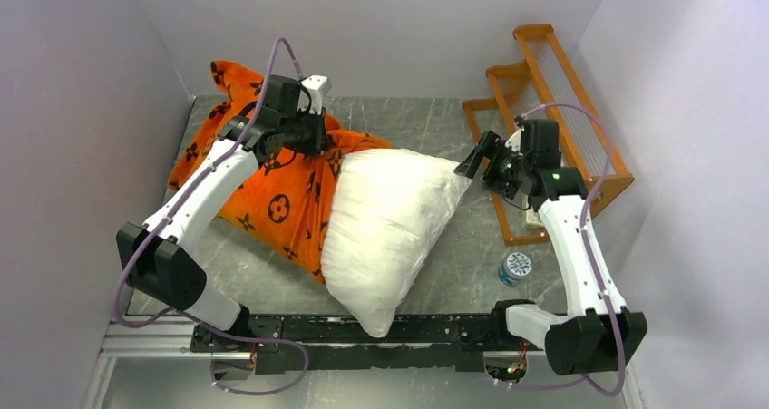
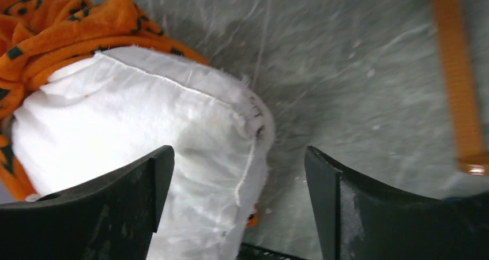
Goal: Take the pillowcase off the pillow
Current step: Remove the pillow from the pillowcase.
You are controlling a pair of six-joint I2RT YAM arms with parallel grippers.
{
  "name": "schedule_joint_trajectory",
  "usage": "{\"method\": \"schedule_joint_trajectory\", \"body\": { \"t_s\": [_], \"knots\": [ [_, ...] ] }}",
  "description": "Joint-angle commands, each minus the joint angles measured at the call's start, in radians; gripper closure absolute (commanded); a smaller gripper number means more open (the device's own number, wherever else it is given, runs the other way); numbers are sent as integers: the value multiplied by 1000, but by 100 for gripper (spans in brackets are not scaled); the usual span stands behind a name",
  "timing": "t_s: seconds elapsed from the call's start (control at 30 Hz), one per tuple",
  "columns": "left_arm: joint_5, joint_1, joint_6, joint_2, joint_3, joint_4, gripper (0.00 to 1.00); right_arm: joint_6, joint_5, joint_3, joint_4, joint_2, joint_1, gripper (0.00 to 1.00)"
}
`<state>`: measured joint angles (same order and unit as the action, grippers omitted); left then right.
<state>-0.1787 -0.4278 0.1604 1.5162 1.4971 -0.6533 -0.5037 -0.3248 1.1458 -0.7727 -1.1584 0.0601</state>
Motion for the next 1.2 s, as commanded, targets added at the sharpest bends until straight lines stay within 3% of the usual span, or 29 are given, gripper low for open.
{"method": "schedule_joint_trajectory", "body": {
  "t_s": [0.0, 0.17, 0.2, 0.3, 0.4, 0.63, 0.83, 0.9, 0.97, 1.0, 1.1, 1.13, 1.17],
  "knots": [
    [228, 30, 62, 52, 59, -86, 95, 59, 207, 72, -117, 76, 10, 11],
    [143, 135, 112, 132, 163, -47, 95, -40, -223, -157, 14, 220, 55, 6],
    [94, 136, 102, 170, 206, -41, 87, -96, -265, -215, 55, 261, 91, 5],
    [-83, 129, 62, 229, 270, -35, 41, -214, -224, -344, 136, 371, 247, 2],
    [-25, 89, 44, 202, 252, -22, 3, -326, -219, -464, 215, 429, 371, 2],
    [93, 75, 53, -31, 91, -27, 1, -562, -30, -625, 383, 380, 662, 2],
    [113, 75, 36, -255, -46, -114, 1, -742, 102, -655, 710, 185, 914, 3],
    [96, 75, 33, -325, -113, -141, 1, -772, 170, -647, 765, 127, 943, 23],
    [68, 75, 44, -406, -198, -159, 1, -768, 238, -619, 757, 93, 943, 55],
    [37, 75, 46, -441, -235, -160, 1, -748, 271, -591, 728, 87, 942, 66],
    [-44, 74, 47, -520, -323, -174, 1, -666, 489, -454, 471, 103, 941, 87],
    [-77, 73, 45, -543, -351, -177, 1, -665, 572, -414, 371, 116, 942, 99],
    [-112, 73, 45, -560, -381, -175, 1, -671, 643, -378, 286, 137, 938, 100]
  ]
}}
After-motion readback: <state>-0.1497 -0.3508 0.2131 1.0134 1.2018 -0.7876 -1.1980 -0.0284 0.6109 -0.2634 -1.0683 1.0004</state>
